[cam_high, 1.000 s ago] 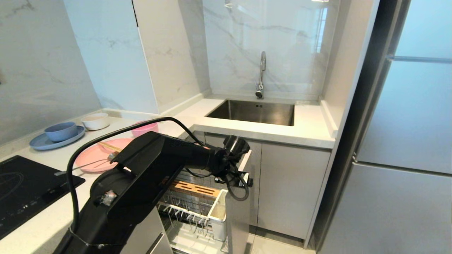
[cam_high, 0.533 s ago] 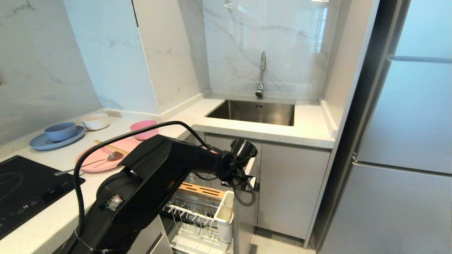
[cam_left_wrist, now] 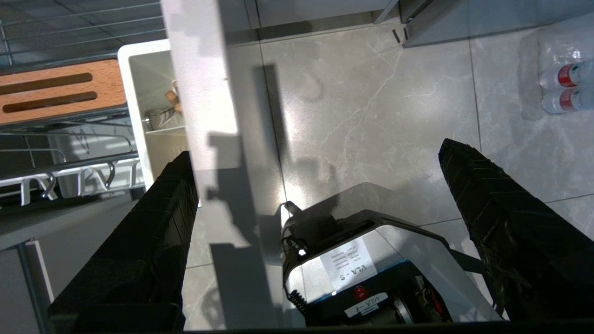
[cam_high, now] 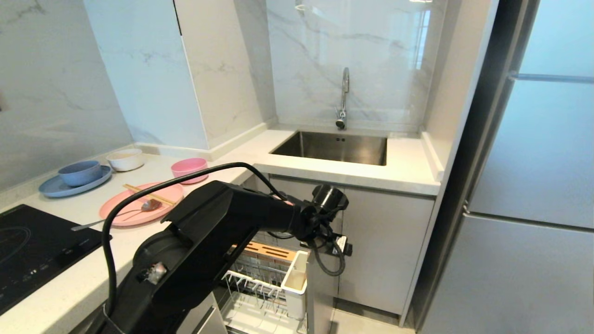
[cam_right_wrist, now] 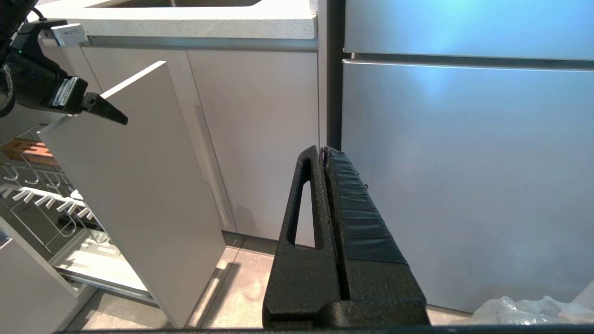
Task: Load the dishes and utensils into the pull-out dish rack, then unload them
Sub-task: Open the cupboard
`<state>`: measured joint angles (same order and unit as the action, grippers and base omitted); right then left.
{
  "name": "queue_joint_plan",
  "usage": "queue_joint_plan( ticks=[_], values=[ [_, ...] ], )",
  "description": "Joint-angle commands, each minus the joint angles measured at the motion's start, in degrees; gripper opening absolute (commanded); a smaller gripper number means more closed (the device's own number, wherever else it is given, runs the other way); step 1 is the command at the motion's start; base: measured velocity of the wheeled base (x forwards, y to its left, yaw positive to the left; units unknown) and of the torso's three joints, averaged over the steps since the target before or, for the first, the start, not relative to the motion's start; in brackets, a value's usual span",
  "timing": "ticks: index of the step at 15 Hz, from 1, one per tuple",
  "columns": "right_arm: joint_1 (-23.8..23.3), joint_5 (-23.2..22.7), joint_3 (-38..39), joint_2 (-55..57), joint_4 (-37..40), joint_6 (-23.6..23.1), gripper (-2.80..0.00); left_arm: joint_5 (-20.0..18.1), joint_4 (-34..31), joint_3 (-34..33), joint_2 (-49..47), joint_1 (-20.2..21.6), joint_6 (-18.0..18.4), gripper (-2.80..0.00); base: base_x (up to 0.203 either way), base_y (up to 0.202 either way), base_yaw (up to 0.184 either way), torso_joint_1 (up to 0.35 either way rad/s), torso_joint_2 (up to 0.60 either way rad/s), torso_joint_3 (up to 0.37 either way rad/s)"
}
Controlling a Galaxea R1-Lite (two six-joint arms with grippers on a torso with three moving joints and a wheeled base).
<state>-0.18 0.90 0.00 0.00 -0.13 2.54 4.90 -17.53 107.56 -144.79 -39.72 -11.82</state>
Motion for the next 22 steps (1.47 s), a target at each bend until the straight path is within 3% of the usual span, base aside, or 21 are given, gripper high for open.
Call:
queue_joint_plan(
  ticks=[1,17,22],
  values=[
    [0.0,0.0,0.0,0.0,0.0,0.0,-2.80,0.0,0.0,0.2,0.1,-0.7,-0.1,0.00,0.000,0.000,0.000,0.000,0.00,0.000],
    [0.0,0.0,0.0,0.0,0.0,0.0,-2.80,-0.9,0.0,0.6,-0.3,-2.9,-1.1,0.00,0.000,0.000,0.000,0.000,0.00,0.000],
    [0.0,0.1,0.0,0.0,0.0,0.0,-2.80,2.6,-0.5,0.3,0.3,-2.0,-2.5,0.00,0.000,0.000,0.000,0.000,0.00,0.000]
  ],
)
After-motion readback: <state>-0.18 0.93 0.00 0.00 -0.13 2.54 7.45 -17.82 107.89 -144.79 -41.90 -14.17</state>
